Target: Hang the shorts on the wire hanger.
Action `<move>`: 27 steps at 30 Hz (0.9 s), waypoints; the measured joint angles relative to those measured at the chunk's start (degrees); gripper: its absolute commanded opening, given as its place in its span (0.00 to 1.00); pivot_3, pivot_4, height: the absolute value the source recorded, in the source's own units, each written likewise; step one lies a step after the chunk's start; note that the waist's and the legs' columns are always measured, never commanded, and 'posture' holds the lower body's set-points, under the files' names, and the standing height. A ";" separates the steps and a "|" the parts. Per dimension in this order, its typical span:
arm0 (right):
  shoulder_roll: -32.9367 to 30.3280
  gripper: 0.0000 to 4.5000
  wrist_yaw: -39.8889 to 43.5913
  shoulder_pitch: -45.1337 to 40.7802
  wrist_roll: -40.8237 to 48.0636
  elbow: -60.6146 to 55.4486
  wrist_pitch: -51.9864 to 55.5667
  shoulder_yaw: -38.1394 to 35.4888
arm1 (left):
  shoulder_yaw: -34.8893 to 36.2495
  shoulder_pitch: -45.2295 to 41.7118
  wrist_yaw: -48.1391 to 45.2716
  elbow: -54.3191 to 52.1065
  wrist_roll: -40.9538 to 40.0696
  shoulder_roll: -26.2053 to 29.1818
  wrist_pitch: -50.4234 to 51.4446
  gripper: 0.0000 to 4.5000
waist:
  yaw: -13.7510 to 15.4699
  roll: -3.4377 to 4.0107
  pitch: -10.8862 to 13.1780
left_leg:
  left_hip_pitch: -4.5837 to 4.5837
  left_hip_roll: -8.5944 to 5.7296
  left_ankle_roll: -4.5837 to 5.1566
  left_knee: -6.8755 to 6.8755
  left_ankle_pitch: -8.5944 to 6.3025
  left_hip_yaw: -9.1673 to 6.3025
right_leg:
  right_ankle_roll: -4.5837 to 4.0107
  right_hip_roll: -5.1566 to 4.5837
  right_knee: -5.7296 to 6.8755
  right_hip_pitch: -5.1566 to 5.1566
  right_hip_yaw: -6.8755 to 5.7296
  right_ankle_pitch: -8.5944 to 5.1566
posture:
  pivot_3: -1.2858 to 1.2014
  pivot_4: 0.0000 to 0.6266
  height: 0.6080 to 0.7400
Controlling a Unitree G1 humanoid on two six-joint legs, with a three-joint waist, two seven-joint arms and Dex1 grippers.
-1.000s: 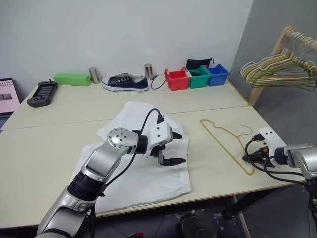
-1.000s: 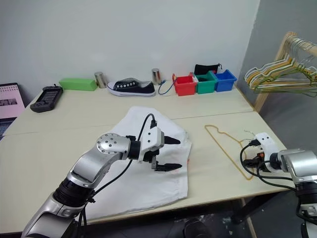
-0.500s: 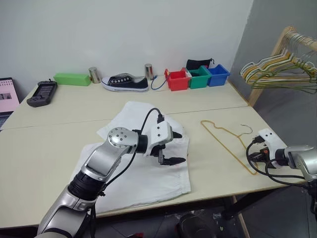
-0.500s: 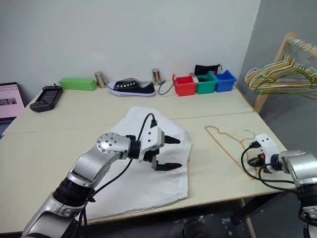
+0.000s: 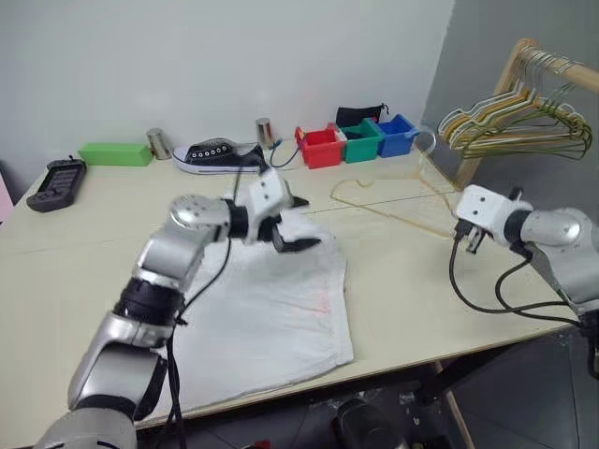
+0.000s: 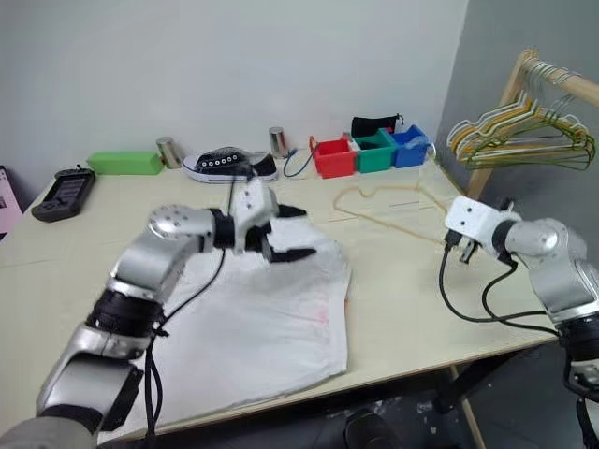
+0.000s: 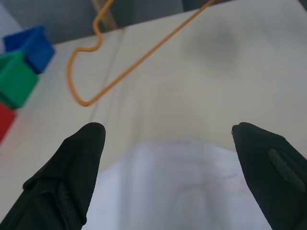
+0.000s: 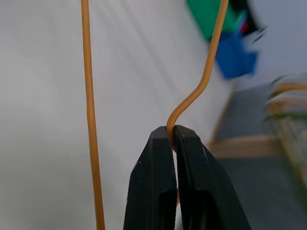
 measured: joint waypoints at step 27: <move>9.51 0.00 -27.06 -13.89 -28.41 8.20 -38.17 5.64 | -0.15 -4.75 -13.48 12.57 3.15 0.87 -1.46 0.89 | 0.47 0.06 -0.02 | 0.04 -0.02 -0.22 0.03 -0.12 -0.06 | 0.14 -0.02 0.35 0.02 0.08 -0.28 | 0.40 0.03 1.00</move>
